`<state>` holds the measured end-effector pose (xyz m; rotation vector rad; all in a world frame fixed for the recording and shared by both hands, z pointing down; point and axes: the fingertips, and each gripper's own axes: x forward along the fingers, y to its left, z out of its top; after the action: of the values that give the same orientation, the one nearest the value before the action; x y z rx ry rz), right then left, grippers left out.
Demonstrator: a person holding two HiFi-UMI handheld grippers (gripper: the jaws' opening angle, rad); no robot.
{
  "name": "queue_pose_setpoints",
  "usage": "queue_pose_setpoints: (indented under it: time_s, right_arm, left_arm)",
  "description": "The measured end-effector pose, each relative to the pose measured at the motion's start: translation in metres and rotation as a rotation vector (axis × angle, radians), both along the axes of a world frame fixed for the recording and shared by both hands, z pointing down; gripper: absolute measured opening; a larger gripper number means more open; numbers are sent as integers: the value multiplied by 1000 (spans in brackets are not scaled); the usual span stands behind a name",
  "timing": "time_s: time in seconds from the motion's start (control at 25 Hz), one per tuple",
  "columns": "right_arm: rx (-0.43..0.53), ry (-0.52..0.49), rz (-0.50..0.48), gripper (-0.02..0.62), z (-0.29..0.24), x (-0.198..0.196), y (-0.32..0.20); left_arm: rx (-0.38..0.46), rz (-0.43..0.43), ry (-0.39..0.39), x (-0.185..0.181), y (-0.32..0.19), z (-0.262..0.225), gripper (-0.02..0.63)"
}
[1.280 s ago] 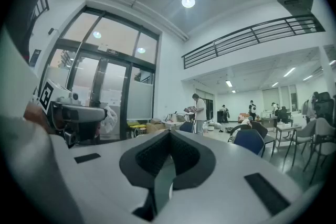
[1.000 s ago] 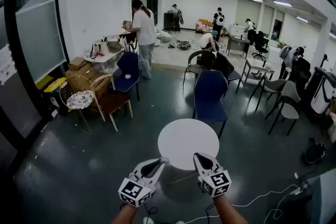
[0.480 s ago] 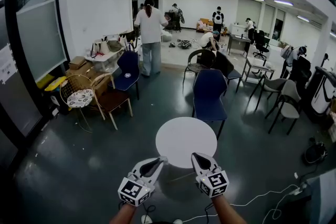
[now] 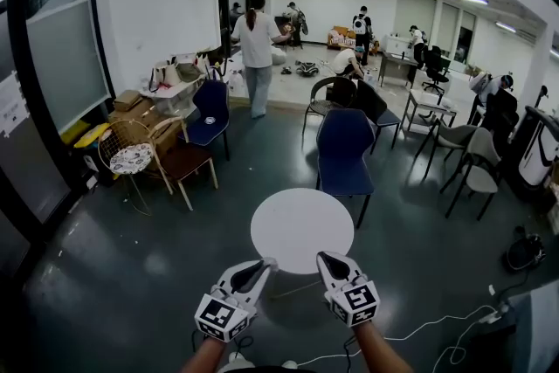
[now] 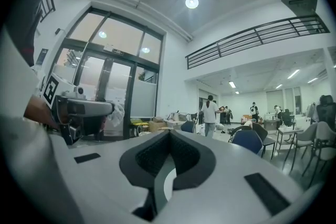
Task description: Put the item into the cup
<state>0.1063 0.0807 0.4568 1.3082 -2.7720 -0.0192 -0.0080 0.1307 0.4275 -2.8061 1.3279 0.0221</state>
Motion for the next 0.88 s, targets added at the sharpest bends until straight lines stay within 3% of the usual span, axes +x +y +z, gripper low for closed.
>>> queue_pose_setpoints:
  time_s: [0.4,0.88]
  right_arm:
    - [-25,-5,1,15,17,42,0]
    - [-30,-27,-14,15,15,50,-20]
  left_arm:
    - [-31,3,-1,39,-1,15,52]
    - [-50,-6,4,48,-22,12,52]
